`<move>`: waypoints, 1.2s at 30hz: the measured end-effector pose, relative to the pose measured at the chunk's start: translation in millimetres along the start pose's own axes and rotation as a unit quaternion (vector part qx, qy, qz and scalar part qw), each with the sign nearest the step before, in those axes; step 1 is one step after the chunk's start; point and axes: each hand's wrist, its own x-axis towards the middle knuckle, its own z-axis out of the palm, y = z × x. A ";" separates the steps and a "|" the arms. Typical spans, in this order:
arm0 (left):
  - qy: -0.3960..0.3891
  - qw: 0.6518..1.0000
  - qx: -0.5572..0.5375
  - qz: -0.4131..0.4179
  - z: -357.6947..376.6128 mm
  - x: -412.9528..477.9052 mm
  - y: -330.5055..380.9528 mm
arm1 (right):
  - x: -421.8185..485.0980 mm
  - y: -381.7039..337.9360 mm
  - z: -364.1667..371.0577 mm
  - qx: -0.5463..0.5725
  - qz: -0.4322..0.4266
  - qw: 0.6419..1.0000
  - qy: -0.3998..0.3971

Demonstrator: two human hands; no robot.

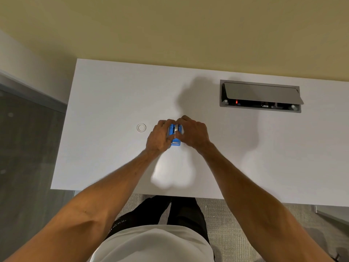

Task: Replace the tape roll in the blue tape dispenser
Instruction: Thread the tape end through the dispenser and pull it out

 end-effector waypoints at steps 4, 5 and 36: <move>-0.001 1.000 -0.001 -0.006 -0.3 4.9 2.9 | 2.5 -0.5 -0.4 -0.001 -0.008 1.000 0.009; -0.002 1.000 0.003 -0.008 0.0 6.4 3.0 | 2.8 -0.3 -0.9 0.000 -0.009 1.000 0.013; 0.014 1.000 -0.022 -0.009 6.6 1.7 -2.0 | -0.1 -0.7 1.7 -0.042 -0.052 0.997 0.031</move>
